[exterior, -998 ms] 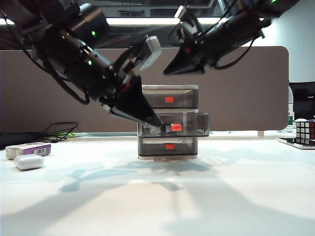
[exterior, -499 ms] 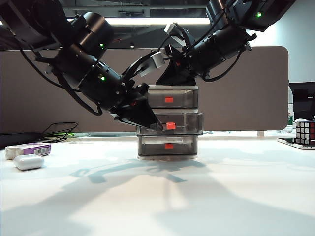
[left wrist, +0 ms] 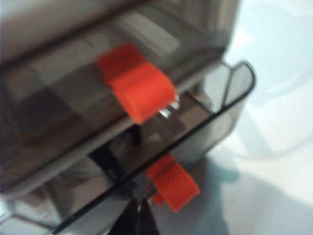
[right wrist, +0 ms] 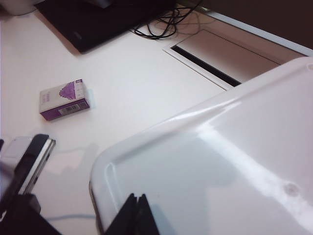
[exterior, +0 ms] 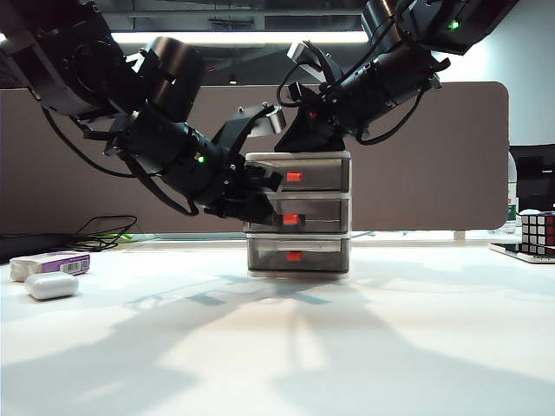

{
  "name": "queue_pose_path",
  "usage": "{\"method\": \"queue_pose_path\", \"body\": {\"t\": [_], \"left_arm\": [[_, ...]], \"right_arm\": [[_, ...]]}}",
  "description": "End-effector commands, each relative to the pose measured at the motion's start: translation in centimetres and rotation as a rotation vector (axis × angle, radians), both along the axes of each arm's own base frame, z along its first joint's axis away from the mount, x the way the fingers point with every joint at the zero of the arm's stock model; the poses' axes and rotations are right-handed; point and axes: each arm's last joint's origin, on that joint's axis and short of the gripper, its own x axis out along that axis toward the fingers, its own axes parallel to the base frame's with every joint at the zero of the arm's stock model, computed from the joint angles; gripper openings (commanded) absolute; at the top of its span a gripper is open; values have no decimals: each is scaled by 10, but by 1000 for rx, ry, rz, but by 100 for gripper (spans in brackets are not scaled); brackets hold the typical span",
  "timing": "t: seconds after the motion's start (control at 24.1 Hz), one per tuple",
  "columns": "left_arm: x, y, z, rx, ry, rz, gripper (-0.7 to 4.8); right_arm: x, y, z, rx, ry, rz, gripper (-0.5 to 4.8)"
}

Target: Open the second layer of the drawer on the table, pick up the transparent tape on the table and put it in, and finally close the drawer.

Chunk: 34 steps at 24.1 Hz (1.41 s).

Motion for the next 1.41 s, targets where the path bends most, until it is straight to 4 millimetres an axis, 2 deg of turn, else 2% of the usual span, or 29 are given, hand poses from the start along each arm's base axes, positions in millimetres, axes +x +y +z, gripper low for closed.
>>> {"method": "queue_pose_path", "body": {"t": [0.04, 0.58, 0.67, 0.75, 0.87, 0.96, 1.08, 1.21, 1.33, 1.41], "left_arm": [[3, -1, 8, -45, -68, 19, -6], [5, -4, 16, -75, -145, 89, -6], [2, -4, 19, -86, -129, 30, -6], [-7, 1, 31, -77, -142, 10, -6], [-39, 23, 62, -56, -213, 55, -6], [-68, 46, 77, -64, -248, 111, -6], [-112, 74, 86, -53, -266, 194, -6], [-162, 105, 91, -96, -283, 269, -6], [-194, 124, 90, -183, -314, 311, -6], [-217, 137, 82, -250, -357, 347, -6]], "right_arm": [[-1, -1, -6, -19, 49, -4, -5], [-2, -2, -9, -53, 58, -14, -5], [-2, -1, -6, -49, 26, 2, -5], [-5, -3, 5, -46, -9, 12, -5], [-21, -9, 40, -26, -79, 0, -5], [-35, -16, 64, -13, -117, -8, -5], [-60, -27, 85, -4, -141, -13, -5], [-98, -42, 87, 4, -160, -44, -5], [-126, -53, 78, 11, -160, -91, -5], [-152, -63, 62, 46, -142, -118, -5]]}}
